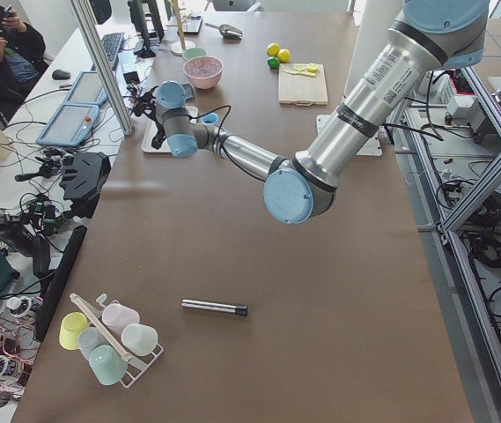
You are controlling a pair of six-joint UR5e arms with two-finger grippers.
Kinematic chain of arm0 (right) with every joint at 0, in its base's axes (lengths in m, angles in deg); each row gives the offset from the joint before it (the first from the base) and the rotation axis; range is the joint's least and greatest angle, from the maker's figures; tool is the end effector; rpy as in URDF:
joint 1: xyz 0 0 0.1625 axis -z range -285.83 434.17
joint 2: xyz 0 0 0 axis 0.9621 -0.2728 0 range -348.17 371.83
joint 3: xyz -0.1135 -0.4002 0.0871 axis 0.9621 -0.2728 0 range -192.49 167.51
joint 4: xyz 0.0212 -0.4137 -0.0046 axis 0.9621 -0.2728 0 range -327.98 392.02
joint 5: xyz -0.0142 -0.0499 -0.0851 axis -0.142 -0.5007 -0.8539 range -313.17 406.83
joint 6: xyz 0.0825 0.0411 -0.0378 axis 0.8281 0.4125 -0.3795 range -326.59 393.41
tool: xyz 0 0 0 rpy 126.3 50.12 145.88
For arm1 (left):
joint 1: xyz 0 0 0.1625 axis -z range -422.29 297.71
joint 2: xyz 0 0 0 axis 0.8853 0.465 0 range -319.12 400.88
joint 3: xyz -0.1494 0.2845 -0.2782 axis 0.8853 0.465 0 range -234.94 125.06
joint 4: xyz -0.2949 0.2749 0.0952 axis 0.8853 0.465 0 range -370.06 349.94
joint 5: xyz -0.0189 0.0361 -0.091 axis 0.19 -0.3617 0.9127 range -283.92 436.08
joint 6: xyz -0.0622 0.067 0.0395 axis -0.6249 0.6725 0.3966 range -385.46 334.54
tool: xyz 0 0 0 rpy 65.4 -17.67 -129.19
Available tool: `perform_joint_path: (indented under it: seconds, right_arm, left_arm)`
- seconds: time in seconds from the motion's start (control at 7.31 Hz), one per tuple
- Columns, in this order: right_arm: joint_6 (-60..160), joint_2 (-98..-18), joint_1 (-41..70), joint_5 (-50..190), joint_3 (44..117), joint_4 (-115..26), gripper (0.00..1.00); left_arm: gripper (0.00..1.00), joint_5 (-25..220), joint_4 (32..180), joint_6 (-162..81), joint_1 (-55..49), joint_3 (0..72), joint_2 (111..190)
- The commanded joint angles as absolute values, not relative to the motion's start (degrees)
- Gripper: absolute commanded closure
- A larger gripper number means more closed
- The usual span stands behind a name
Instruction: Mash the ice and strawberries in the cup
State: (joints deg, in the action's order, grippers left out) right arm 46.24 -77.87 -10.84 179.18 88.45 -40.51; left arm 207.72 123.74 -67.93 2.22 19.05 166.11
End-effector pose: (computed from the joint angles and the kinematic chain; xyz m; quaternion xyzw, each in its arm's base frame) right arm 0.0215 -0.5136 0.5277 0.1742 -0.3815 -0.0276 0.9074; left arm 0.2524 -0.6852 0.3256 0.2357 0.5243 0.0660 0.8156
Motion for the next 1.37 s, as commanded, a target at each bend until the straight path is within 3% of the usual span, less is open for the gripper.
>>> perform_joint_path:
  seconds: [0.0,0.41,0.82,1.23]
  right_arm:
    - [46.15,-74.32,-8.46,179.1,88.49,-48.36,0.0]
    - [45.28,-72.91,-6.35,177.27,88.32,-48.92,0.0]
    - [45.27,-72.28,-6.43,175.94,88.4,-48.84,0.0]
    - [45.19,-72.28,-6.43,174.45,88.49,-48.57,0.0]
  left_arm:
    - [0.03,216.06,119.59,-60.57,10.62,19.86,159.39]
    - [0.03,219.17,112.38,-55.99,15.31,19.69,156.21]
    - [0.03,212.61,102.82,-35.97,17.69,19.68,151.02]
    - [0.03,203.82,103.49,-35.39,16.2,19.33,146.97]
